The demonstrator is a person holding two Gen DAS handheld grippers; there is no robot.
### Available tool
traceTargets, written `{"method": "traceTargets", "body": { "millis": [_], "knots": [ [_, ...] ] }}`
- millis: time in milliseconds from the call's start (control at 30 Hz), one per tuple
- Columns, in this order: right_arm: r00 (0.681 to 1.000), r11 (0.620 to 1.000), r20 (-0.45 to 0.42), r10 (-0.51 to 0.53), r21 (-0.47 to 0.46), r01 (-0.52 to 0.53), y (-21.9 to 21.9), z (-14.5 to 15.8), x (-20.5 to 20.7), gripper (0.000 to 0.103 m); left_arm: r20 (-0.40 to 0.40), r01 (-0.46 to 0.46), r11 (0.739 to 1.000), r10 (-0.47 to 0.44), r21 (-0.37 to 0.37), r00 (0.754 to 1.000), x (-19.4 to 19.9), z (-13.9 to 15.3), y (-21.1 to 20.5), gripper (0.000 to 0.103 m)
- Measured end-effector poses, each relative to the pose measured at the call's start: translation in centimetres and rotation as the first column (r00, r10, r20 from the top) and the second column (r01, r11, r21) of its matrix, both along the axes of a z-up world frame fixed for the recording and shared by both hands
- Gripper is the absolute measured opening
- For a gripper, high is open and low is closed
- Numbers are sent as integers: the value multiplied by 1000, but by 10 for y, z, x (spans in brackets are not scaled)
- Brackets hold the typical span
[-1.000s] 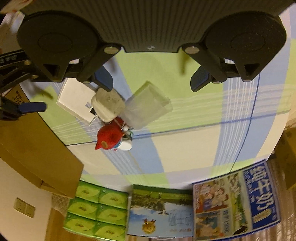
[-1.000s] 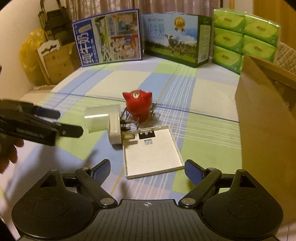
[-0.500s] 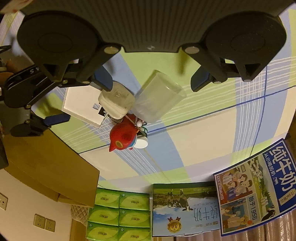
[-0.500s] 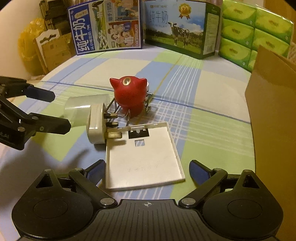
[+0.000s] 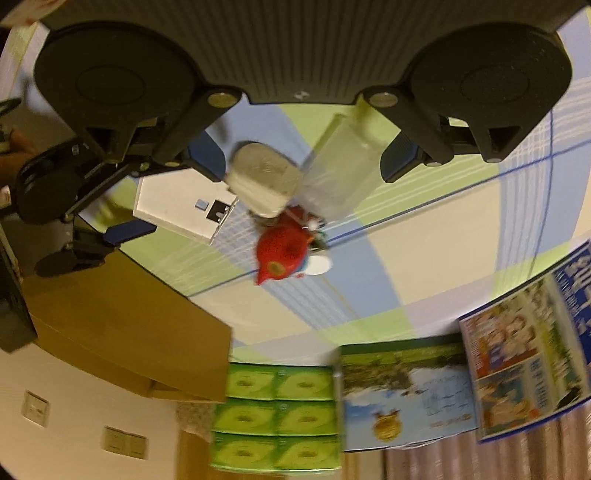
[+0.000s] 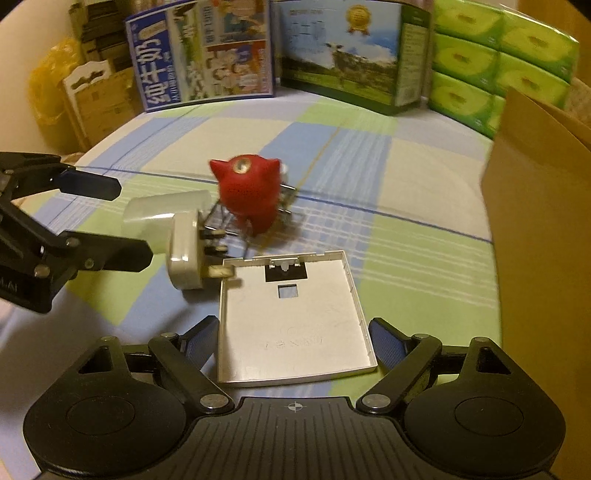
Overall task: Organize rigid objects
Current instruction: 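Grasp the white charger plug with the left tool while the right tool grasps the white square plate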
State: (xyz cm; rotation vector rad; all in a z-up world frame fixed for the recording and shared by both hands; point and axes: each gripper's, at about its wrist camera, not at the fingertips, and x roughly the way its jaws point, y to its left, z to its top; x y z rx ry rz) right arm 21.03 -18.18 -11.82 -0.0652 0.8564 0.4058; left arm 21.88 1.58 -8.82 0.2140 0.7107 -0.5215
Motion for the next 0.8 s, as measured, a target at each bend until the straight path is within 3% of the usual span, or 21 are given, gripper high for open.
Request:
{"method": "traceTargets", "body": {
  "millis": [167, 500, 667, 800],
  "knots": [
    [998, 998, -15, -68, -2, 68, -15, 2, -11, 84, 47, 84, 994, -87, 64, 995, -4, -6, -17, 80],
    [994, 995, -15, -104, -1, 104, -20, 3, -13, 84, 109, 155, 965, -181, 213, 977, -9, -25, -41, 68],
    [993, 993, -21, -113, 14, 114, -23, 4, -12, 84, 126, 183, 951, -219, 250, 968, -10, -30, -51, 66],
    [993, 993, -29, -118, 19, 119, -24, 5, -11, 84, 126, 186, 947, -225, 263, 966, -9, -33, -54, 54]
  ]
}}
